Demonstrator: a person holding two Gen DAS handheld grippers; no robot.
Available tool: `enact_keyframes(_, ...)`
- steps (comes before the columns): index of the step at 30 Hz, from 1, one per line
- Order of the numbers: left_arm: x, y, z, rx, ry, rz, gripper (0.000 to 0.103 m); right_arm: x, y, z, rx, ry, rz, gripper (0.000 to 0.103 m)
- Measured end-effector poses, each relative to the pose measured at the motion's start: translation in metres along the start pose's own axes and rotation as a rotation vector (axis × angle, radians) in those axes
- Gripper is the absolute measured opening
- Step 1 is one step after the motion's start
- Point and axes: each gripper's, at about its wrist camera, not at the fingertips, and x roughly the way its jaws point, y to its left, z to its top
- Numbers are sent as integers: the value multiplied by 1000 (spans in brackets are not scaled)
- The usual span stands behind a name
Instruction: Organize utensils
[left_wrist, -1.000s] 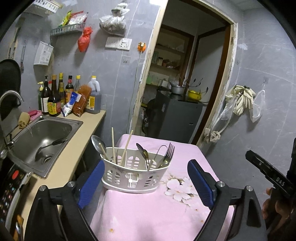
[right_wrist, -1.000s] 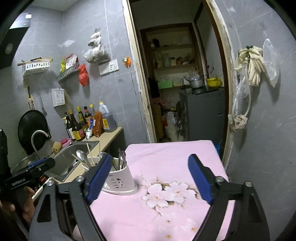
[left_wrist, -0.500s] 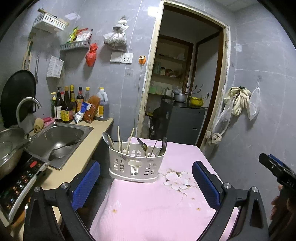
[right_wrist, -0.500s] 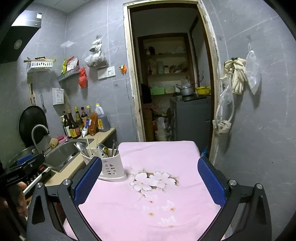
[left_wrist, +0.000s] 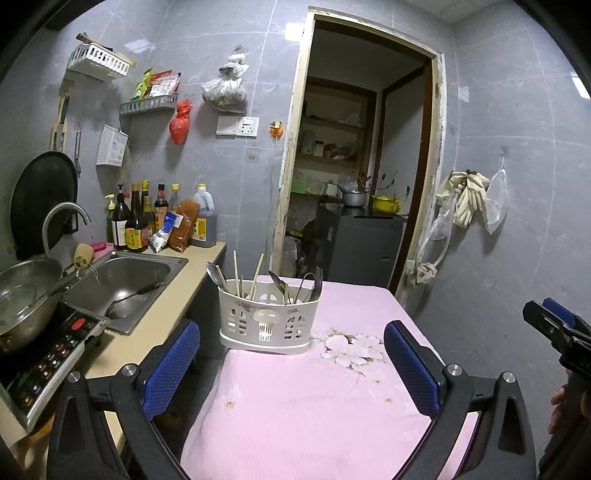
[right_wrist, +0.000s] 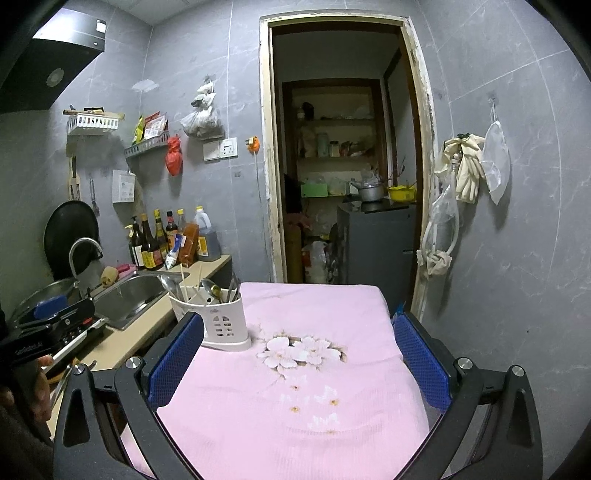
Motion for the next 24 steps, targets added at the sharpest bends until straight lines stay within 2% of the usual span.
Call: enact_keyframes(24,-3,-3,-4,4,15,1,101,6,-7,-7,18,36,-1,101)
